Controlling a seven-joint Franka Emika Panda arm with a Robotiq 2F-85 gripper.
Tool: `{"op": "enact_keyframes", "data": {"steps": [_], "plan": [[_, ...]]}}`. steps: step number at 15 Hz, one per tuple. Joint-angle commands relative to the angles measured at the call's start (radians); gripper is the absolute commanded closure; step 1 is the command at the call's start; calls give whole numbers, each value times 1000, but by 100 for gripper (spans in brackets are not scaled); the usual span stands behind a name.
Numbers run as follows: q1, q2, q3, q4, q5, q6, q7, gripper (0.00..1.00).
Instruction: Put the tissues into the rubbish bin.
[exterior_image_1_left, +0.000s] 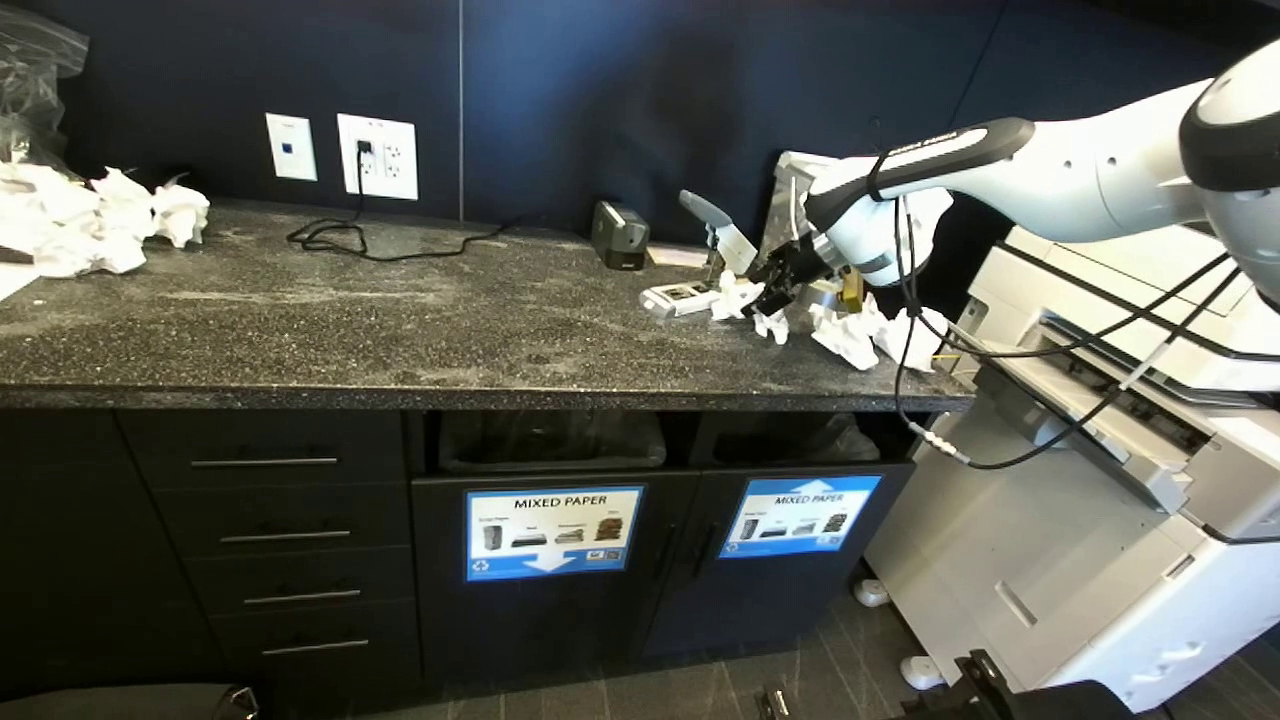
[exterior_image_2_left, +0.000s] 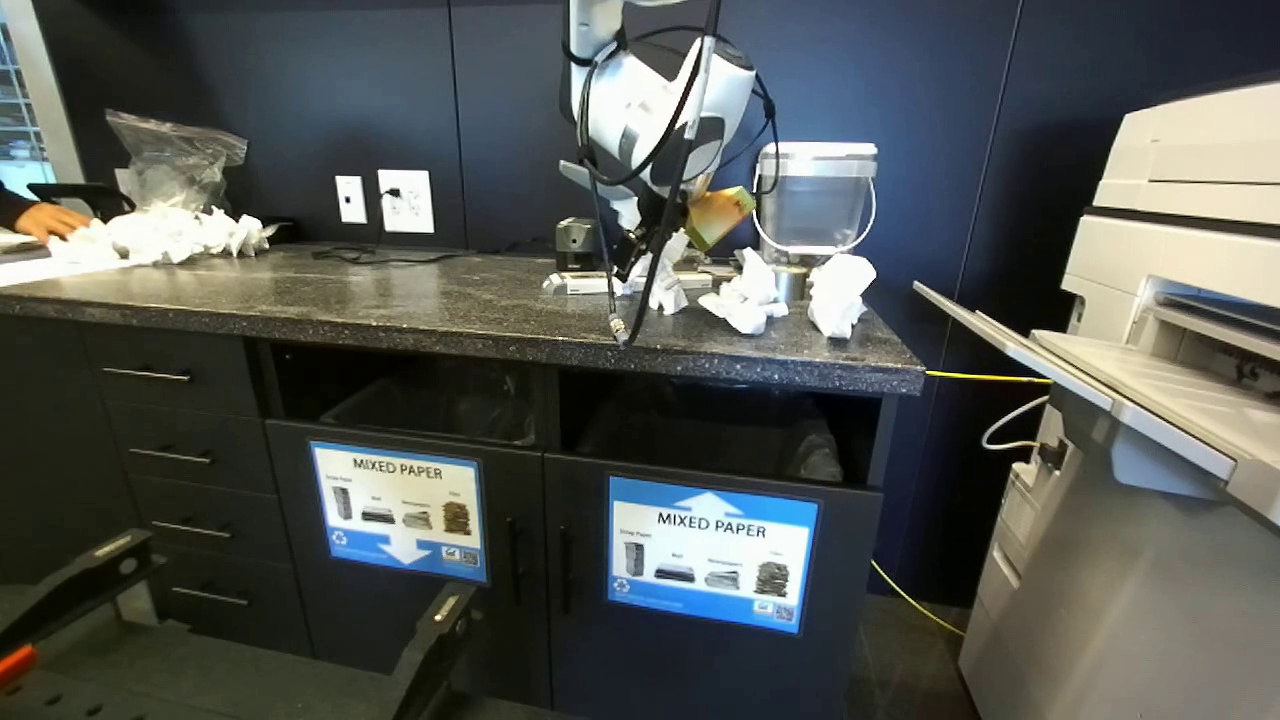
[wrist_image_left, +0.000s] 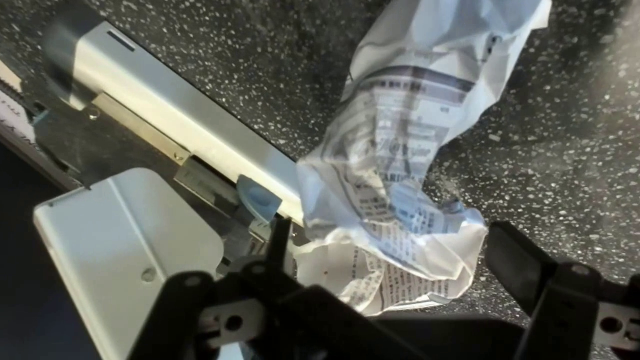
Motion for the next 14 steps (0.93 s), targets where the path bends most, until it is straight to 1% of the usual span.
{"op": "enact_keyframes", "data": {"steps": [1, 3, 4, 6, 7, 8, 9, 10, 11, 12, 13, 14], "plan": [[69, 34, -46, 89, 51, -35, -84, 0], [83, 43, -68, 126, 75, -65, -112, 0], [112, 45, -91, 124, 81, -53, -115, 0], [120, 51, -111, 160, 109, -80, -139, 0], [148, 53, -133, 155, 112, -61, -136, 0], [153, 54, -144, 167, 123, -67, -144, 23], [154, 59, -152, 187, 133, -82, -152, 28], [180, 60, -172, 178, 130, -60, -147, 35], [188, 58, -183, 181, 134, -58, -151, 44], [182, 61, -187, 203, 141, -82, -157, 51], [201, 60, -203, 195, 137, -66, -149, 60], [213, 57, -213, 190, 133, -54, -146, 67]]}}
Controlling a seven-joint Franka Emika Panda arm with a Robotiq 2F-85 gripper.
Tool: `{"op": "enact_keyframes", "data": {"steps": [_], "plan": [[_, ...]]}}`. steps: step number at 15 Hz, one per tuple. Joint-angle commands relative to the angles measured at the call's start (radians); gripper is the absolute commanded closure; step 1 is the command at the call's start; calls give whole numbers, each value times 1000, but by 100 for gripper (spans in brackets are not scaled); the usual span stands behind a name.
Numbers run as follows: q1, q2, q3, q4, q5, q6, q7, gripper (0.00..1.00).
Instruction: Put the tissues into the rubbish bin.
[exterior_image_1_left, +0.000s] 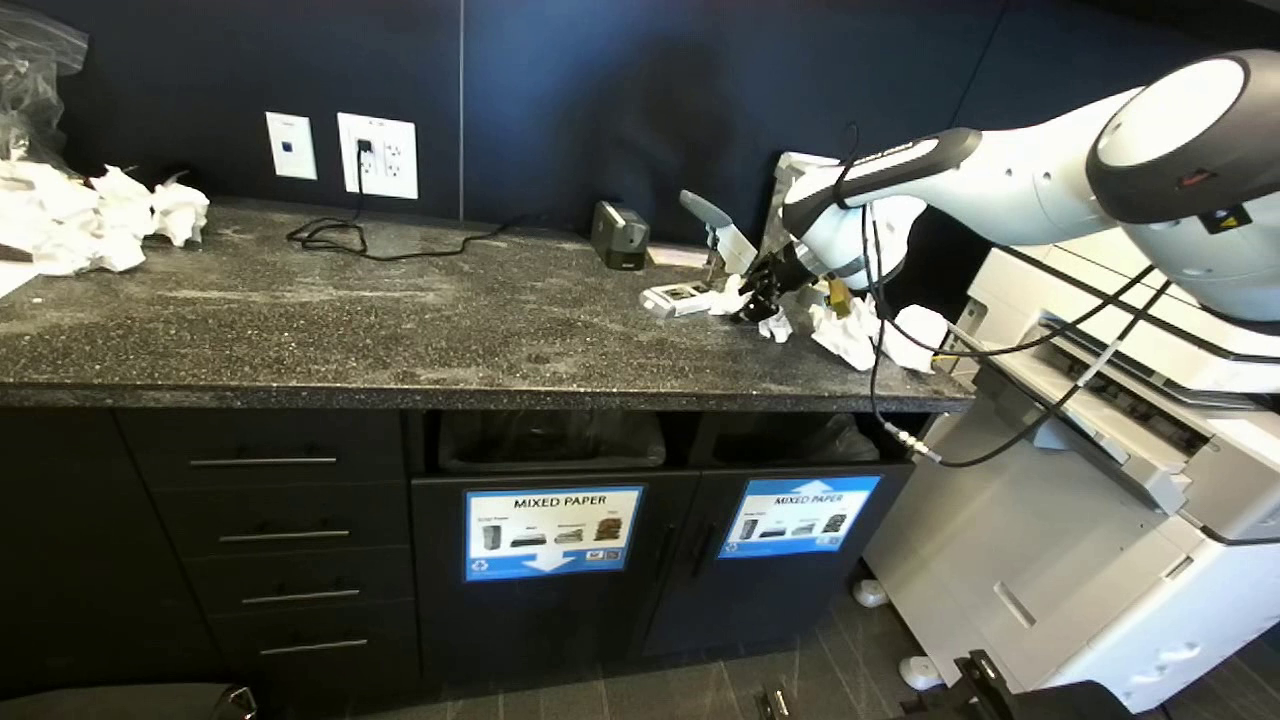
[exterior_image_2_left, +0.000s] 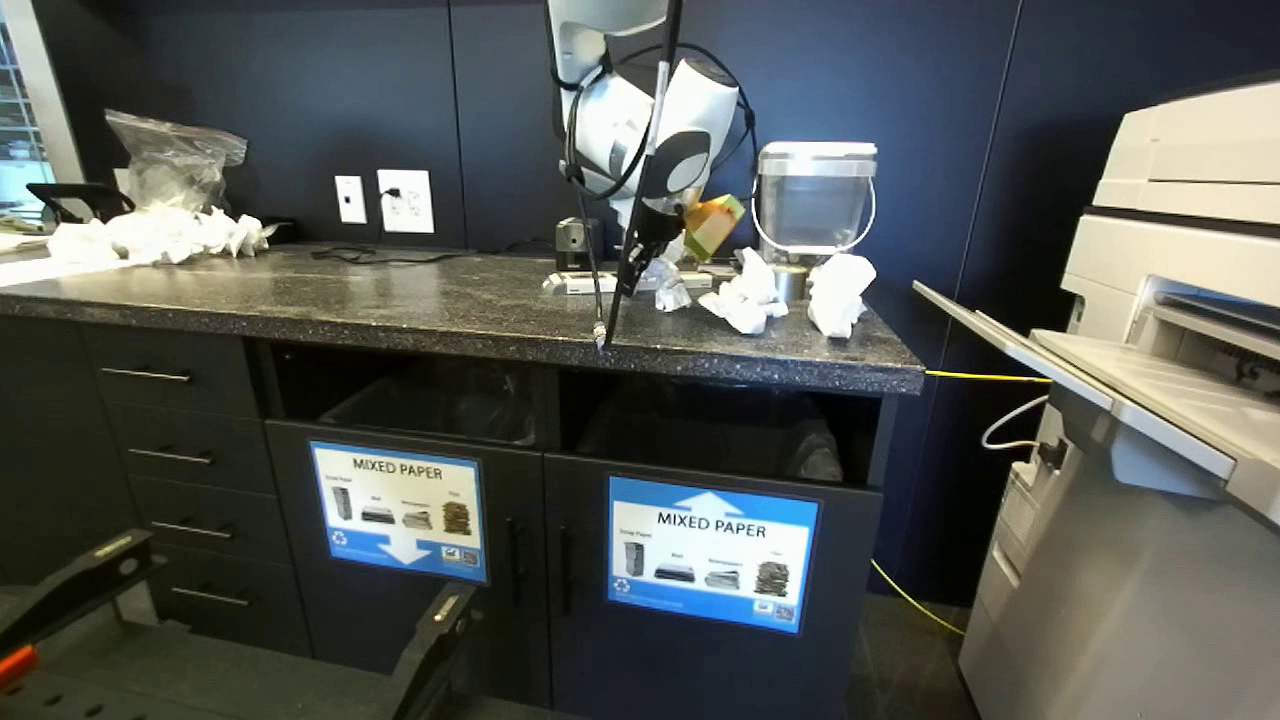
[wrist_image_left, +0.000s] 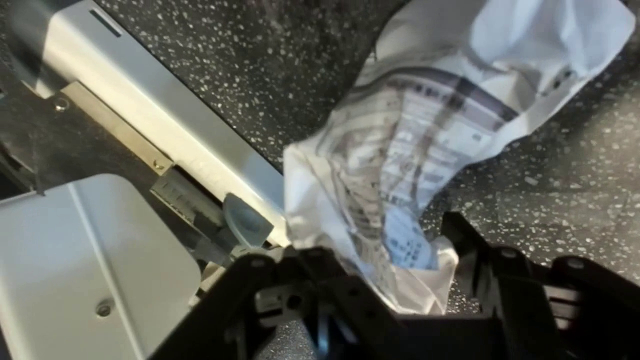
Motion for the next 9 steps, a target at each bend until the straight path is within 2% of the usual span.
{"op": "enact_keyframes", "data": {"steps": [1, 2, 4, 5, 6, 9], "plan": [[36, 23, -38, 77, 33, -28, -32, 75], [47, 20, -50, 71, 30, -19, -25, 82], [69, 14, -86, 79, 18, -25, -3, 87], [89, 9, -115, 78, 10, -28, 22, 88], [135, 3, -174, 72, -8, -21, 85, 87], [210, -12, -286, 90, -30, -94, 240, 86]]}}
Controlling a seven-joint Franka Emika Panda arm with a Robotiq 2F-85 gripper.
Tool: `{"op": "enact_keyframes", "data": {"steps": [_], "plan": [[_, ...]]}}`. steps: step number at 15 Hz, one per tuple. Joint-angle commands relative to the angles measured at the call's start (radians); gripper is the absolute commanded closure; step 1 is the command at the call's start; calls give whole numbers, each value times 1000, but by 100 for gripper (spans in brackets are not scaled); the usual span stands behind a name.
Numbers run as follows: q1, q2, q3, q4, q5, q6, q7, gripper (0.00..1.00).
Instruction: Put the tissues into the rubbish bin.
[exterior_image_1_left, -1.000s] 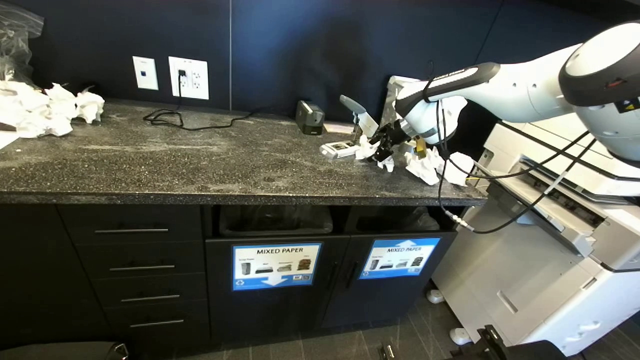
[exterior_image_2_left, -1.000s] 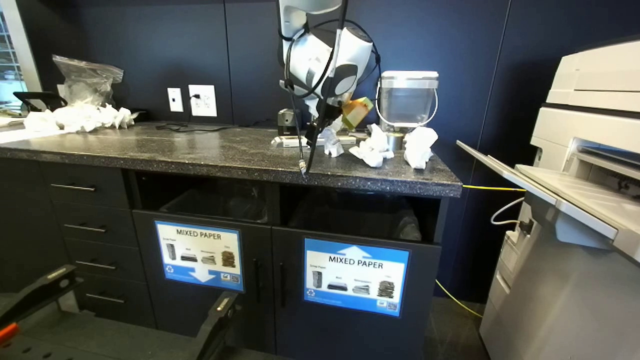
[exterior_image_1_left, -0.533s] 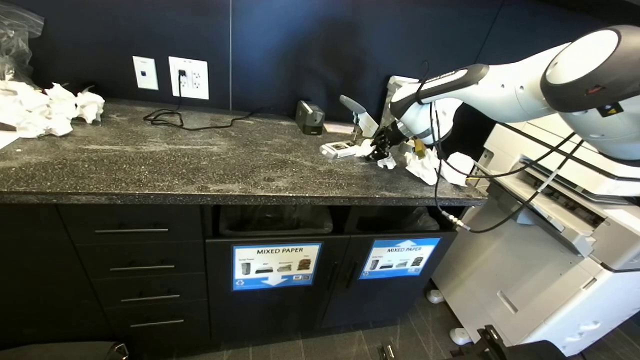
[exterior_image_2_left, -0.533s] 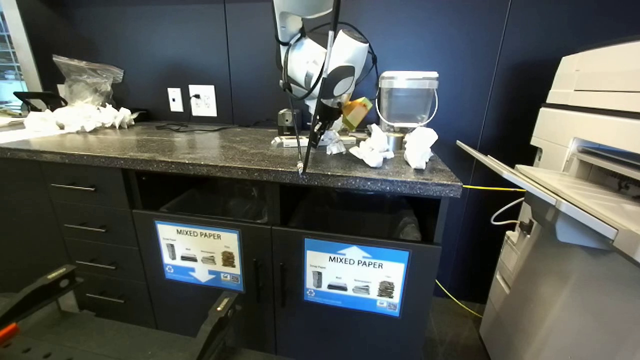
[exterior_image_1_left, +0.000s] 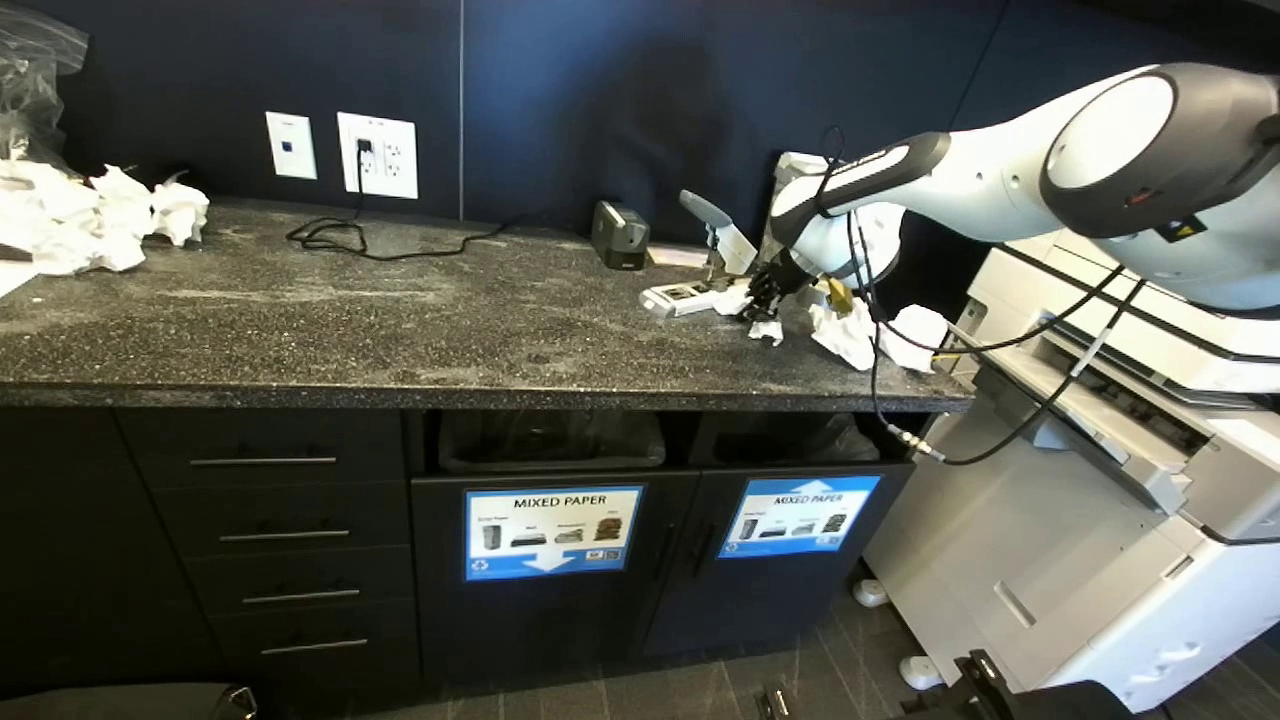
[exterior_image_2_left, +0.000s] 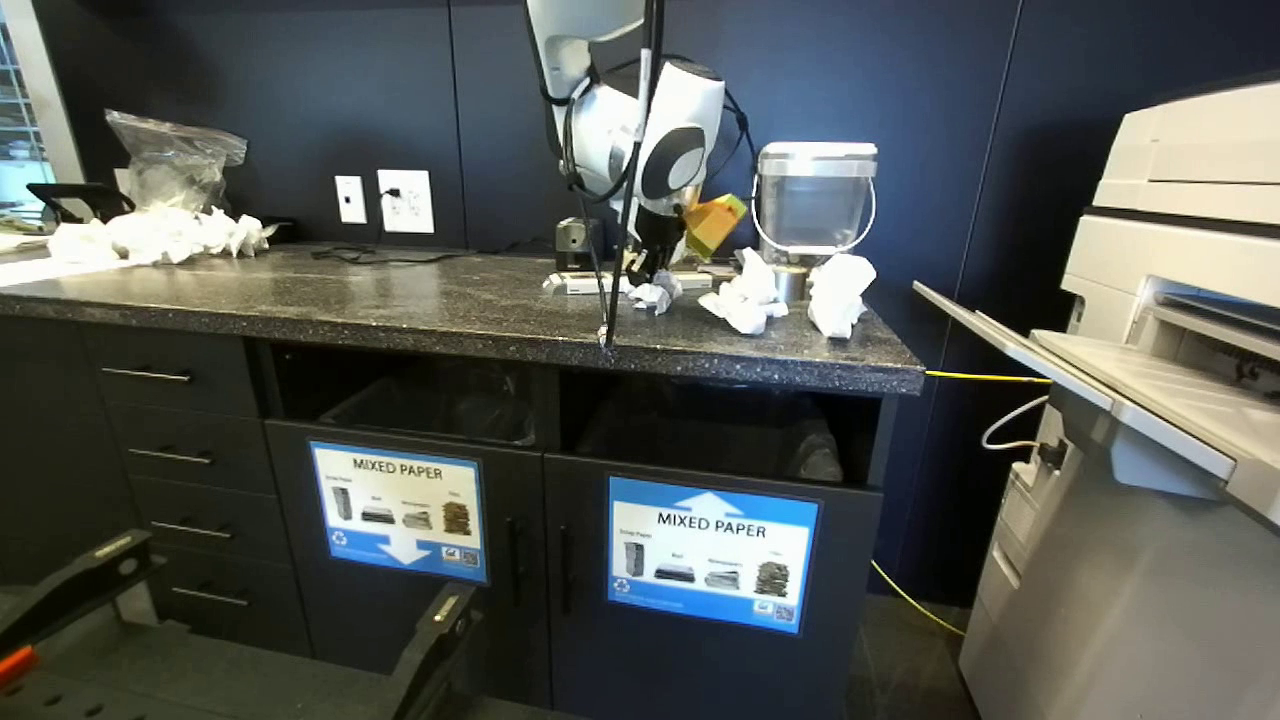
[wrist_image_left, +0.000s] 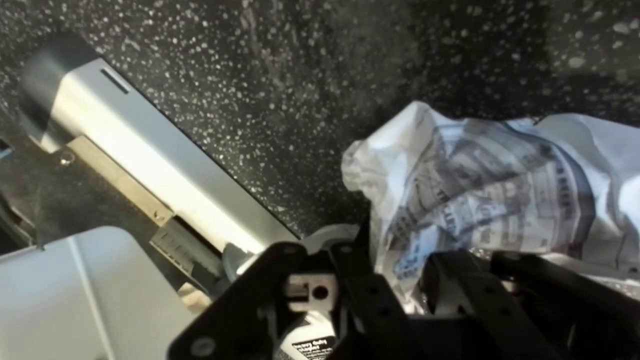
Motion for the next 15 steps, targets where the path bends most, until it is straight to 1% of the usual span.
{"op": "enact_keyframes", "data": {"steps": [1, 2, 3, 5, 6, 7, 8, 9, 10, 11, 12, 13, 14, 15], "plan": [[103, -11, -138, 55, -38, -114, 187, 87], [112, -13, -157, 81, -45, -176, 225, 85], [147, -11, -185, 83, -66, -213, 275, 85], [152, -12, -190, 131, -80, -352, 307, 85], [178, -13, -207, 132, -97, -391, 347, 85], [188, -13, -208, 143, -104, -442, 367, 85], [179, -17, -205, 166, -101, -506, 378, 85], [188, -18, -206, 171, -102, -540, 406, 86], [206, -24, -213, 159, -104, -553, 448, 86], [199, -29, -214, 170, -95, -586, 477, 85], [204, -33, -221, 166, -98, -594, 514, 85], [229, -42, -234, 138, -115, -570, 566, 87], [229, -54, -242, 129, -118, -565, 605, 87], [244, -64, -263, 110, -136, -529, 670, 88]]}}
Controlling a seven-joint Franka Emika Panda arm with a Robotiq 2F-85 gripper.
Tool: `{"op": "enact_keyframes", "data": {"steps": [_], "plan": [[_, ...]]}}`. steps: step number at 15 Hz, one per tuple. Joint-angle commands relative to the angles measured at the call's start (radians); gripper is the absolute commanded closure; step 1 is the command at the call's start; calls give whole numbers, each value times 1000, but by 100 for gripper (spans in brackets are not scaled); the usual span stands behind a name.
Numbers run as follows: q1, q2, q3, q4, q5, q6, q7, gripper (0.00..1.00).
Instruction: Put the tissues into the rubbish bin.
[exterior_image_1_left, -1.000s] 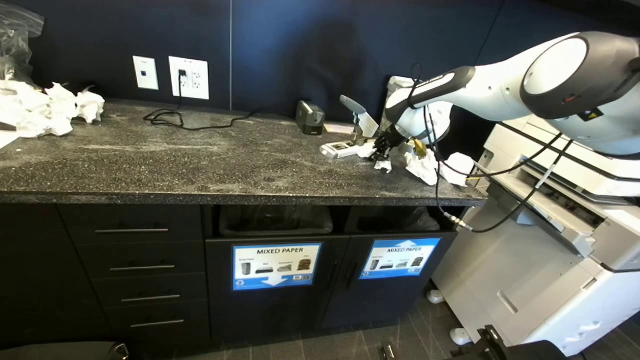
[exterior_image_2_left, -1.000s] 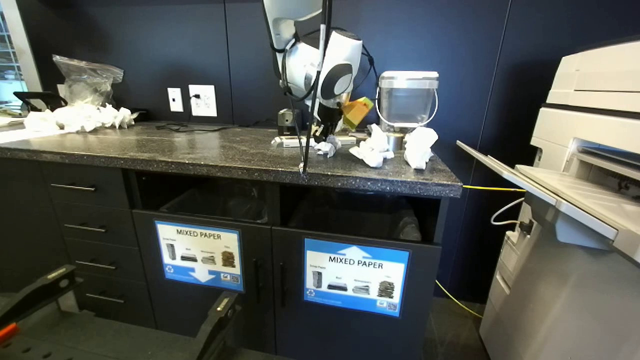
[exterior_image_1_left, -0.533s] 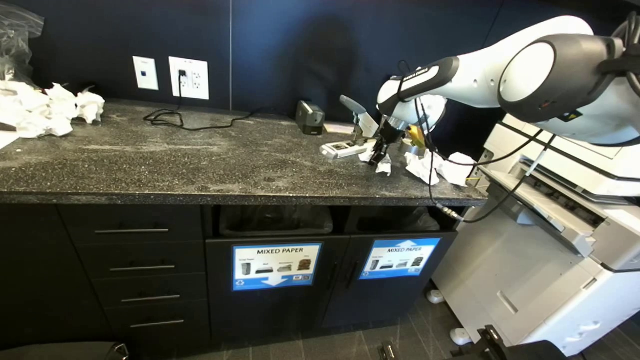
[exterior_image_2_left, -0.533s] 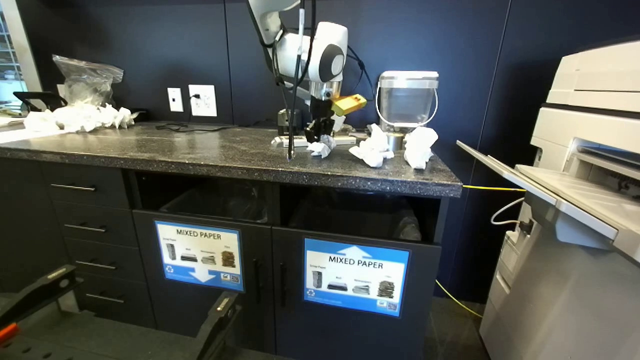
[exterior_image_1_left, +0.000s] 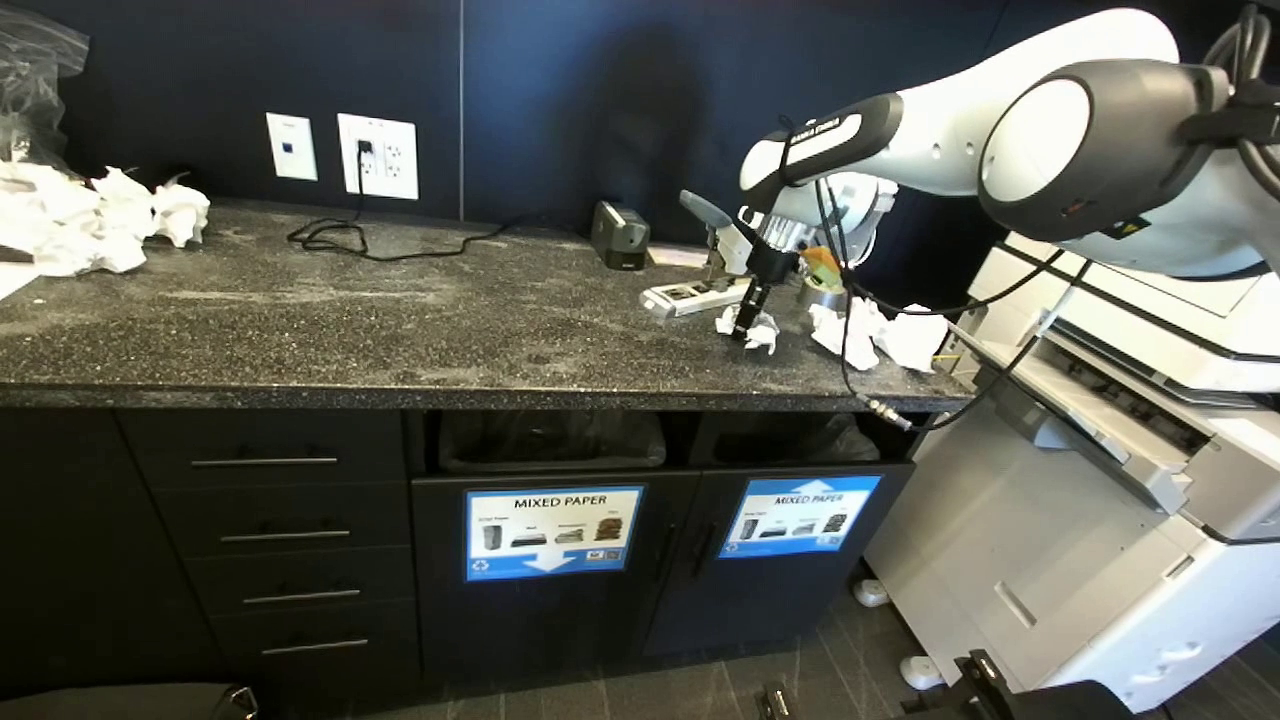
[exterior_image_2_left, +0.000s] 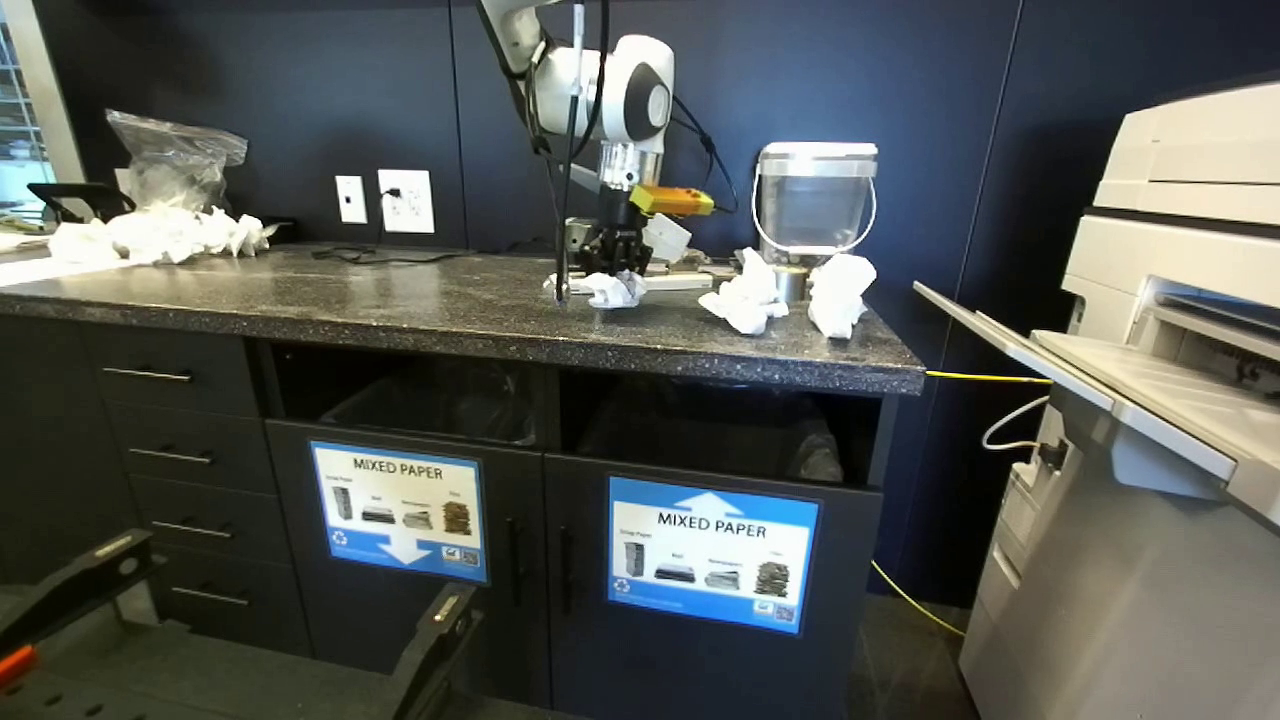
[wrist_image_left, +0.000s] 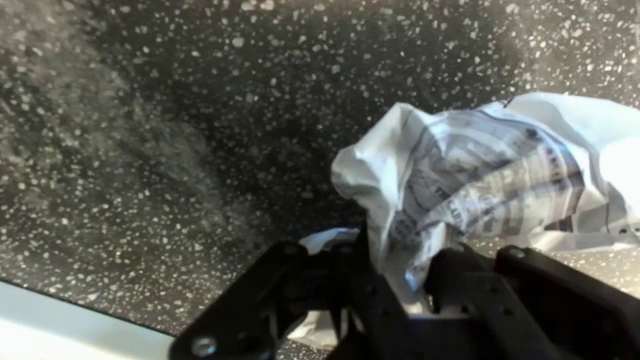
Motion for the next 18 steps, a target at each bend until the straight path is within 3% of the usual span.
{"op": "enact_keyframes", "data": {"steps": [1, 7, 13, 18], "plan": [[64, -45, -68, -69, -69, 68, 201, 88], [118, -138, -115, -185, -174, 18, 514, 93], [92, -276, -78, -380, -144, -21, 731, 93], [101, -410, -87, -629, -116, 167, 931, 93]]}}
